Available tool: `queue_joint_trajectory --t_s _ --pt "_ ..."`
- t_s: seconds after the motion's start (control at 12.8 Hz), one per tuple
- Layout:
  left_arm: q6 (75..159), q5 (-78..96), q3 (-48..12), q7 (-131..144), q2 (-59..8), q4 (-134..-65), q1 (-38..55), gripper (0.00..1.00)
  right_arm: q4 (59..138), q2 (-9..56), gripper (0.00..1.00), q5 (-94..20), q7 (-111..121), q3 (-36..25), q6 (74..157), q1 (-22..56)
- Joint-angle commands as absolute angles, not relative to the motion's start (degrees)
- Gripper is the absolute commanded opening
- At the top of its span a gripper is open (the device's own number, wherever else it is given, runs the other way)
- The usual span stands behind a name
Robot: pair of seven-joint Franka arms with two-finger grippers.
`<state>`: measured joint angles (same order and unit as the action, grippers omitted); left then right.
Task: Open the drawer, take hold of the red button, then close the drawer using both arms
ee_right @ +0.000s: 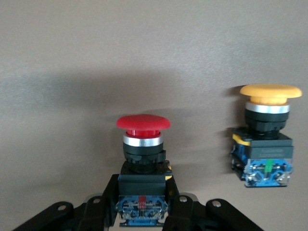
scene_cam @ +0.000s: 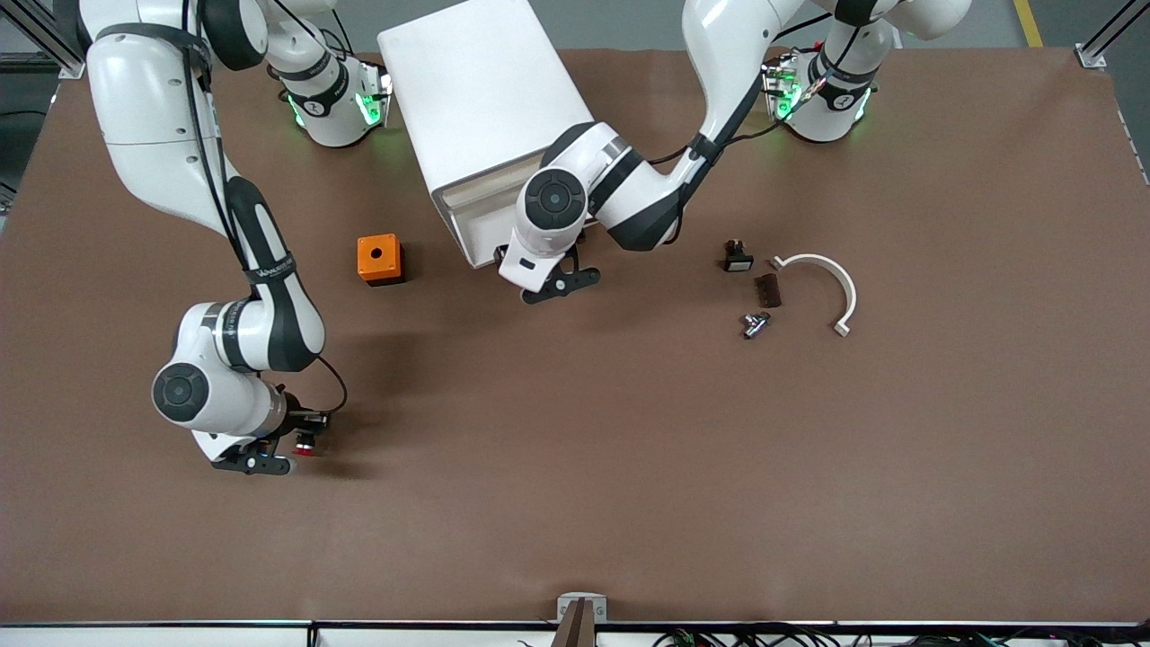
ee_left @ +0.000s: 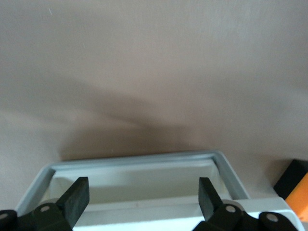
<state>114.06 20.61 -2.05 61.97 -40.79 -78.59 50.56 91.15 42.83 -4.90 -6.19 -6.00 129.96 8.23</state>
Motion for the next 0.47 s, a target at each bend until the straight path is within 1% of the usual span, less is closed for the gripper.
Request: queue_joint_trajectory --t_s 0.0,0.08,0.16,0.23,0.31,0.39 --pt "114.3 24.2 -1.9 62.1 -39.6 -80.8 52.0 1.00 90.8 43.4 0.02 -5.3 -5.2 -4.9 130.8 7.3" --pt "114.3 25.4 -1.9 62.1 -39.6 -80.7 52.1 1.00 90.8 43.4 0.03 -5.3 -5.1 -4.9 130.8 7.3" --pt "114.3 26.8 -1.9 62.1 -39.6 -80.8 52.6 1.00 90.7 43.4 0.17 -5.3 -4.5 -4.9 130.8 7.3" --pt "114.3 27.9 -1.9 62.1 -39.6 -80.8 53.0 1.00 90.6 43.4 0.64 -5.5 -3.8 -4.9 131.0 7.2" --pt "114.3 28.8 -1.9 62.1 -39.7 -80.9 53.1 1.00 90.7 43.4 1.00 -5.6 -3.7 -4.9 131.3 7.3" --pt "114.3 29.8 -1.9 62.1 -40.0 -80.9 53.5 1.00 90.6 43.3 1.00 -5.5 -3.7 -4.9 131.2 7.3"
